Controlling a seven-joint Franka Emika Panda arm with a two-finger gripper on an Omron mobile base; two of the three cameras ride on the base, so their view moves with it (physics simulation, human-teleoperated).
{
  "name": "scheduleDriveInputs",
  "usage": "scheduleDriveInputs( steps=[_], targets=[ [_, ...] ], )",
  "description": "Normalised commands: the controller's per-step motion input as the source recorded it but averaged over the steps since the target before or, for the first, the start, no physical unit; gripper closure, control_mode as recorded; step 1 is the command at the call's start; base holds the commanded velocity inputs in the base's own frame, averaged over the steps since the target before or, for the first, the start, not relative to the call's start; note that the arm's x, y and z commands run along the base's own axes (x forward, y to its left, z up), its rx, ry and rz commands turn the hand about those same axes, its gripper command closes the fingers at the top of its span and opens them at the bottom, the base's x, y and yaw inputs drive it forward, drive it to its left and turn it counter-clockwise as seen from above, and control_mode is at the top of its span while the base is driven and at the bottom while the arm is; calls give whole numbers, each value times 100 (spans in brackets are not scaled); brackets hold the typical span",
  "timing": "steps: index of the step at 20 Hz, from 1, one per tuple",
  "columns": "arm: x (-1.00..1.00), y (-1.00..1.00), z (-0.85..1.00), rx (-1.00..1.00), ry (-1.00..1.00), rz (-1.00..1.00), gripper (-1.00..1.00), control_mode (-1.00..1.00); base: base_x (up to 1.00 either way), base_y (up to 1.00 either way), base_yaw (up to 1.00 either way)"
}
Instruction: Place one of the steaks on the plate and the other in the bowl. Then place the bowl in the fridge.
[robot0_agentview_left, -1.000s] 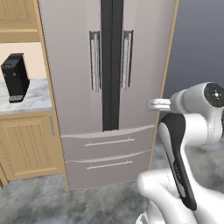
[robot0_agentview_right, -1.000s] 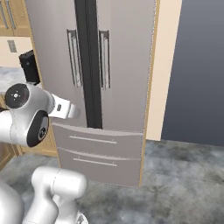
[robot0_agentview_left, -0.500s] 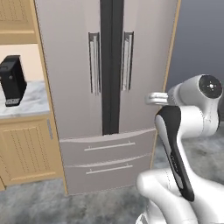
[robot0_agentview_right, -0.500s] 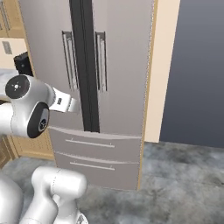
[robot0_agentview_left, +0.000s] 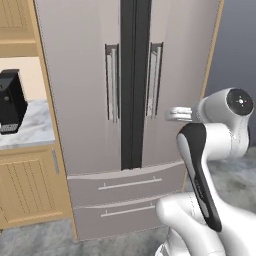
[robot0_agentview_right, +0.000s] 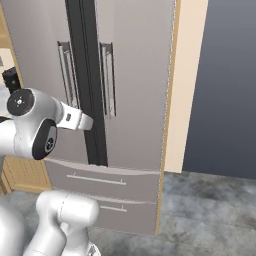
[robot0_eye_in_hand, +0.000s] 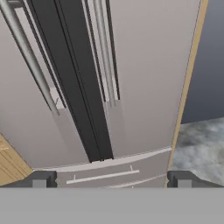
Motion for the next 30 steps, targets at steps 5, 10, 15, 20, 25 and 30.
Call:
scheduleDriveInputs(
  steps=[5,10,15,20,25,30],
  targets=[
    [40,0,0,0,0,0,-100,-100,4,0,0],
    [84,0,0,0,-2,0,-100,-100,0,0,0],
    [79,-1,0,-1,-8,0,-100,-100,0,0,0],
    [77,-20,-3,0,-8,2,-100,-100,0,0,0],
    [72,-14,-1,0,0,2,-100,-100,0,0,0],
    [61,0,-2,-1,0,0,-100,-100,0,0,0]
  ],
)
